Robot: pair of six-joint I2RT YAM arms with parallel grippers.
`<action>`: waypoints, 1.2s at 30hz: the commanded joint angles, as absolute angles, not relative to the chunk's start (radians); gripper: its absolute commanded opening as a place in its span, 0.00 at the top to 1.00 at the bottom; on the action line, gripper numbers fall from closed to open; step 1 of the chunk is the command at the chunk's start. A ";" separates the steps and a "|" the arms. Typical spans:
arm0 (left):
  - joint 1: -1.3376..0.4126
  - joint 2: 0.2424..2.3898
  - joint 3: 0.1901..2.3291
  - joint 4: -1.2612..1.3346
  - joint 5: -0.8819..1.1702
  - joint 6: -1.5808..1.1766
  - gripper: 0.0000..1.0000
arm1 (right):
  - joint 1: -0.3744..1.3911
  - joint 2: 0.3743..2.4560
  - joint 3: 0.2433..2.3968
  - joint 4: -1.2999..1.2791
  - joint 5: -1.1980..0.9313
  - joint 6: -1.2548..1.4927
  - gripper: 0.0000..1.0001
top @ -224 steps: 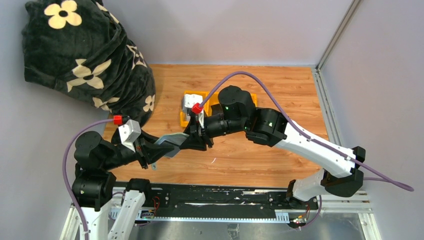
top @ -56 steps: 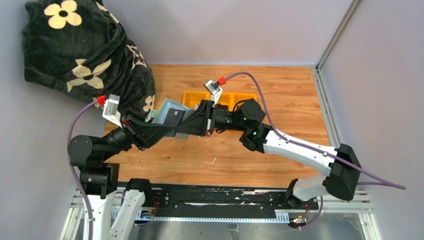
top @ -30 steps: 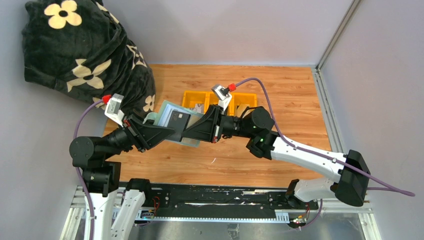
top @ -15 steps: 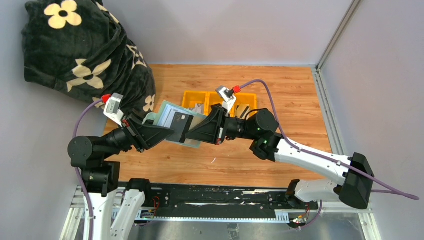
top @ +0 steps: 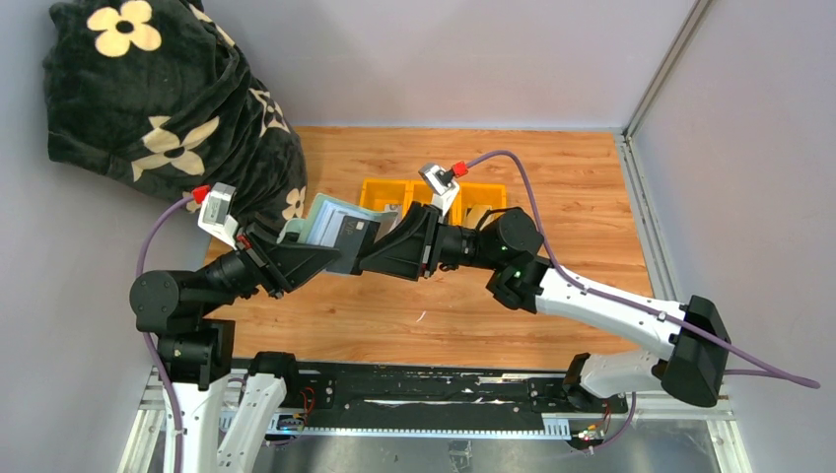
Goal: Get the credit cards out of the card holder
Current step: Remove the credit card from the card holder, then place the credit card in the storage box.
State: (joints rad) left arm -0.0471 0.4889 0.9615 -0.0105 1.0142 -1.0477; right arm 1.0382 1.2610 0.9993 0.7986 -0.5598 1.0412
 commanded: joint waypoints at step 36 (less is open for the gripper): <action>-0.054 0.514 1.102 -0.313 0.883 -0.738 0.95 | 0.480 1.220 0.917 -0.037 -0.452 0.675 1.00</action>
